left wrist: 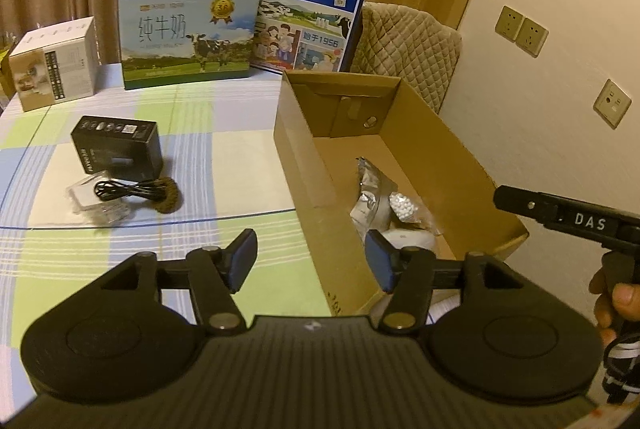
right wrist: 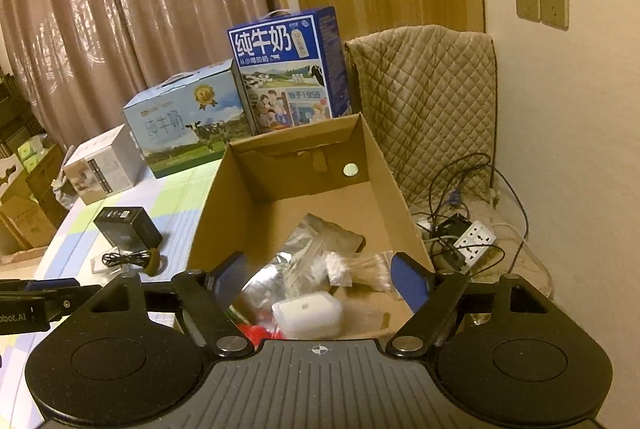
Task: Organize objects
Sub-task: 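Open right gripper to drop the white square device into the box, then move both open grippers back over the black box and cable, then grasp the black coiled cable with the right gripper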
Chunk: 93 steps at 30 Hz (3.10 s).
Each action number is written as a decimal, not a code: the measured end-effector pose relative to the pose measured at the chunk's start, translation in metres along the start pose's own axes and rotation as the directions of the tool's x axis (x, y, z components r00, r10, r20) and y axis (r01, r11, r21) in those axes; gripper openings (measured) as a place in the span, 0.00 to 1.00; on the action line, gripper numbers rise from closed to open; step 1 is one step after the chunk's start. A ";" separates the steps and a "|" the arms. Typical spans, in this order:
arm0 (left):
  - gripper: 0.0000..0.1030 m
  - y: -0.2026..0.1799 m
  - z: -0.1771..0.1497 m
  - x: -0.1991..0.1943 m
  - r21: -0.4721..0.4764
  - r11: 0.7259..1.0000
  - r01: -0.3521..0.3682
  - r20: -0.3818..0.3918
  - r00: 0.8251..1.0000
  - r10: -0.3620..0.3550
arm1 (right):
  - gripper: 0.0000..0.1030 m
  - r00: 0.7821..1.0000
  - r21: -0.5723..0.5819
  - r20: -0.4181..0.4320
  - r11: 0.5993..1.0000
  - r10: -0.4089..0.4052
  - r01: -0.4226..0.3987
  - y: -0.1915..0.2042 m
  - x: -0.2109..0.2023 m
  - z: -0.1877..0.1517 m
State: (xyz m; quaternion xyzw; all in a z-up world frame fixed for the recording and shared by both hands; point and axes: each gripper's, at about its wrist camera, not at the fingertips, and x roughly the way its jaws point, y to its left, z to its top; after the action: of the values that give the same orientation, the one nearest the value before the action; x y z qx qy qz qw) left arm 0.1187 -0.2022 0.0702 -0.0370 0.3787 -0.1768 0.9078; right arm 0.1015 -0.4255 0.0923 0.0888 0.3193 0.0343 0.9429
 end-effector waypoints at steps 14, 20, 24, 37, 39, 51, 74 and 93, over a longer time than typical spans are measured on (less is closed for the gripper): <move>0.80 0.023 -0.017 -0.081 -0.029 0.998 -0.052 0.079 0.995 0.054 | 0.75 1.000 -0.015 0.005 1.000 -0.014 0.014 0.046 -0.065 -0.008; 0.92 0.041 -0.031 -0.113 -0.058 0.995 -0.077 0.109 0.991 0.083 | 0.81 1.000 -0.034 0.018 0.999 0.009 -0.008 0.070 -0.082 -0.014; 0.99 0.056 -0.042 -0.132 -0.058 0.993 -0.102 0.125 0.986 0.109 | 0.87 0.999 -0.034 0.029 0.999 0.033 -0.032 0.085 -0.087 -0.018; 0.99 0.124 -0.079 -0.179 -0.091 0.952 -0.292 0.147 0.942 0.302 | 0.92 0.989 -0.077 -0.016 0.986 0.150 -0.150 0.140 -0.080 -0.037; 0.99 0.131 -0.082 -0.184 -0.094 0.945 -0.312 0.148 0.934 0.324 | 0.92 0.987 -0.099 -0.023 0.982 0.161 -0.162 0.149 -0.078 -0.041; 0.99 0.149 -0.088 -0.187 -0.084 0.953 -0.290 0.135 0.944 0.300 | 0.92 0.977 -0.146 -0.058 0.967 0.203 -0.210 0.178 -0.065 -0.056; 0.99 0.187 -0.086 -0.147 -0.125 0.959 -0.256 0.078 0.961 0.266 | 0.92 0.970 -0.217 -0.096 0.946 0.223 -0.239 0.217 -0.012 -0.080; 0.99 0.235 -0.058 -0.025 -0.138 0.958 -0.250 -0.003 0.968 0.252 | 0.79 0.972 -0.252 -0.161 0.945 0.170 -0.207 0.238 0.132 -0.071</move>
State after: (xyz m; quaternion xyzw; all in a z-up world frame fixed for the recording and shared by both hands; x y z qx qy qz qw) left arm 0.1308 0.0302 -0.0009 -0.0521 0.3849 -0.0333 0.9209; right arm 0.1612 -0.1658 0.0032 -0.0117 0.3659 0.1732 0.9143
